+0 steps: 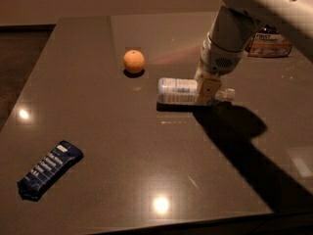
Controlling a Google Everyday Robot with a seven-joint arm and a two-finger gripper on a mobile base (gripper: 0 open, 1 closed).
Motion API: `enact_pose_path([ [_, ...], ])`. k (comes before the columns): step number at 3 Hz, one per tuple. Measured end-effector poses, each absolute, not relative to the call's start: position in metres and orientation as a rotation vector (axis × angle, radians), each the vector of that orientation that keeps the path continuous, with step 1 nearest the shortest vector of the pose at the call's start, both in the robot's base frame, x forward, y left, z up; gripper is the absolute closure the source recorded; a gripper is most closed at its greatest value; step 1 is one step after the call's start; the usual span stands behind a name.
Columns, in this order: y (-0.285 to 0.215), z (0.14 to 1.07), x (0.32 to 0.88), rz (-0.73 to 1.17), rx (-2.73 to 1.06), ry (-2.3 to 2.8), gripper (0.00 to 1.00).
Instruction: Move blue plastic bottle near rxbar blueberry
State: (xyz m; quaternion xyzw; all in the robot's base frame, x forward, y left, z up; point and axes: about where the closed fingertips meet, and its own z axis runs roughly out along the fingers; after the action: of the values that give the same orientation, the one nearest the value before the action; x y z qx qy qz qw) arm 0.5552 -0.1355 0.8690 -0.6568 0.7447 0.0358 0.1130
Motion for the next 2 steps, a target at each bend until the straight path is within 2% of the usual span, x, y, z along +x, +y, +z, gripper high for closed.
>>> enact_pose_path([
  [1, -0.096, 0.886, 0.527, 0.139, -2.01, 2.078, 1.0],
  [2, -0.069, 0.895, 0.507, 0.159, -2.066, 2.007, 1.0],
])
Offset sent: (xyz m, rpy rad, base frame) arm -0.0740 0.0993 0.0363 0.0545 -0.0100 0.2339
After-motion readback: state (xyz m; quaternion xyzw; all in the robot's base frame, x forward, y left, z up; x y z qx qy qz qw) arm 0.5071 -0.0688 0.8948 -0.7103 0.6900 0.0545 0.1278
